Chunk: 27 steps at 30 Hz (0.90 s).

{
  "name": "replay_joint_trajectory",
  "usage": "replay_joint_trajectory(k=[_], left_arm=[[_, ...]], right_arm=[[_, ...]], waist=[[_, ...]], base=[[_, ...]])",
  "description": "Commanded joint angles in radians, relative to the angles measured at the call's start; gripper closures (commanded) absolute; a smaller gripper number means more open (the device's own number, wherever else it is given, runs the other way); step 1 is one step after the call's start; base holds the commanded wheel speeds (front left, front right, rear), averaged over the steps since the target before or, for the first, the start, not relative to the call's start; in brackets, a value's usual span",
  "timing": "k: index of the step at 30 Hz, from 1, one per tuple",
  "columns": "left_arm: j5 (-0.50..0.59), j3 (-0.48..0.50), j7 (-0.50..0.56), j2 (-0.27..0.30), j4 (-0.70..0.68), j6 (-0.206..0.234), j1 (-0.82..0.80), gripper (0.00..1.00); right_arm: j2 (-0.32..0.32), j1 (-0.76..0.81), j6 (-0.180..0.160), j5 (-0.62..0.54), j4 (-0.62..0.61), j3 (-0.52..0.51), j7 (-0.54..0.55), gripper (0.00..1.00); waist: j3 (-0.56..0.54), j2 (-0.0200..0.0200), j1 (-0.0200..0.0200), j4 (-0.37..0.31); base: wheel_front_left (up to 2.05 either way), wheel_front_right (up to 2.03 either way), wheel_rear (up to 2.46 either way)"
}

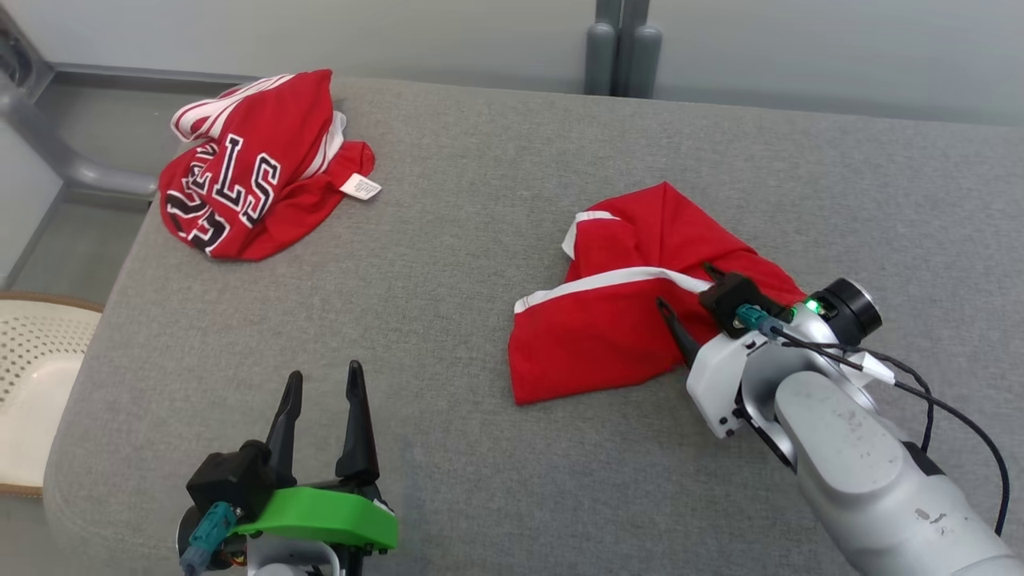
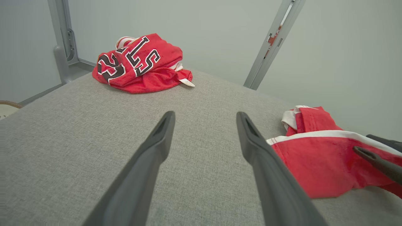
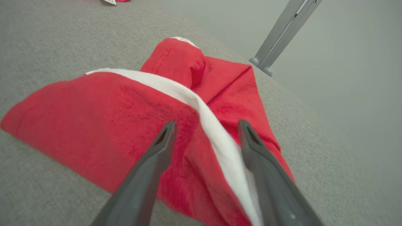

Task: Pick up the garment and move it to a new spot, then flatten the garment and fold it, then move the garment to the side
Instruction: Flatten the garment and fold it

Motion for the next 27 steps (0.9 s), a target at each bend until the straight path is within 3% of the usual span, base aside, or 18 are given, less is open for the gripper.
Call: replay_joint_trajectory(k=[1, 3, 4, 5, 6, 7, 15, 27], left_arm=[[-0.007, -0.003, 0.0, 0.001, -0.005, 0.006, -0.017, 0.0], [-0.013, -0.006, 0.0, 0.001, -0.007, 0.011, -0.016, 0.0], [-0.015, -0.006, 0.0, 0.001, -0.007, 0.011, -0.016, 0.0], [-0.016, -0.006, 0.0, 0.001, -0.007, 0.013, -0.016, 0.0], [-0.015, -0.003, 0.0, 0.001, -0.007, 0.015, -0.013, 0.0], [-0.015, 0.001, 0.0, 0.001, -0.007, 0.017, -0.01, 0.0], [0.011, 0.016, 0.0, 0.001, -0.008, 0.01, 0.011, 0.0], [0.04, 0.029, 0.0, 0.001, 0.007, -0.002, 0.011, 0.0]], right_arm=[[-0.009, -0.027, 0.0, 0.008, 0.018, 0.014, 0.009, 0.0], [-0.017, -0.044, 0.0, 0.022, 0.044, 0.031, 0.015, 0.33], [-0.019, -0.052, 0.0, 0.028, 0.052, 0.039, 0.013, 0.55], [-0.02, -0.055, 0.0, 0.034, 0.057, 0.045, 0.01, 0.61], [-0.024, -0.055, 0.0, 0.044, 0.062, 0.061, 0.001, 0.87], [-0.026, -0.046, 0.0, 0.049, 0.059, 0.07, -0.007, 1.0], [-0.049, 0.065, 0.0, 0.096, -0.053, 0.148, -0.073, 1.0], [-0.071, 0.28, 0.0, 0.086, -0.253, 0.159, -0.082, 1.0]], waist=[[0.022, 0.0, 0.0, 0.04], [0.025, 0.0, 0.0, 0.047], [0.025, 0.0, 0.0, 0.049], [0.025, 0.0, 0.0, 0.049], [0.022, 0.0, 0.0, 0.048], [0.02, 0.0, 0.0, 0.044], [0.0, 0.0, 0.0, -0.023], [-0.003, 0.0, 0.0, -0.103]], base=[[0.0, 0.0, 0.0], [0.0, 0.0, 0.0], [0.0, 0.0, 0.0], [0.0, 0.0, 0.0], [0.0, 0.0, 0.0], [0.0, 0.0, 0.0], [0.0, 0.0, 0.0], [0.0, 0.0, 0.0]])
